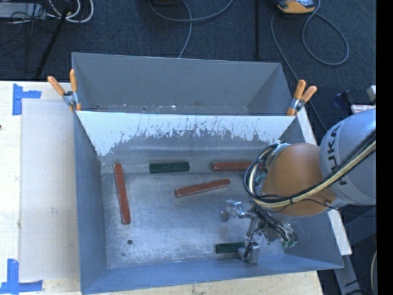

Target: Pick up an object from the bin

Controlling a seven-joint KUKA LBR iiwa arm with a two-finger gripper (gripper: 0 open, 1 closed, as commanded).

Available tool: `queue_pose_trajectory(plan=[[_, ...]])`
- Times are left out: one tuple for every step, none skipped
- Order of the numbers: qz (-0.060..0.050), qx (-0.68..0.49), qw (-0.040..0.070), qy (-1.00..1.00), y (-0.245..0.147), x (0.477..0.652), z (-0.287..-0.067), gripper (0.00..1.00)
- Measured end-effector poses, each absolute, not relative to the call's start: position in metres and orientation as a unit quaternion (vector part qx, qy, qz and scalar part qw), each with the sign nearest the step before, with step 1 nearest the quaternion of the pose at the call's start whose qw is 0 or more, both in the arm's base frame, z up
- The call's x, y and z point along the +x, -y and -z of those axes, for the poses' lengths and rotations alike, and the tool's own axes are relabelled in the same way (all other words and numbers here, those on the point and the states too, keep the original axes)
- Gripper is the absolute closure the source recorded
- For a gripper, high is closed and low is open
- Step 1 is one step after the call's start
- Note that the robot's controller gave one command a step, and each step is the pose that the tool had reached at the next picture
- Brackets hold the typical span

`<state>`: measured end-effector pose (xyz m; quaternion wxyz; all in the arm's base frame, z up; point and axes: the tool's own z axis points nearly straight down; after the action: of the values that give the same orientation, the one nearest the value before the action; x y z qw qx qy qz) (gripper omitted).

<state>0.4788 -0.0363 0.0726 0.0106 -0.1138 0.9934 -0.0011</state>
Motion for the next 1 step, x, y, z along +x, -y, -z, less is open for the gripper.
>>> queue_pose_trajectory(plan=[[0.0, -0.093, 0.002, -0.996, 0.0132, 0.4718, -0.1011, 0.0]])
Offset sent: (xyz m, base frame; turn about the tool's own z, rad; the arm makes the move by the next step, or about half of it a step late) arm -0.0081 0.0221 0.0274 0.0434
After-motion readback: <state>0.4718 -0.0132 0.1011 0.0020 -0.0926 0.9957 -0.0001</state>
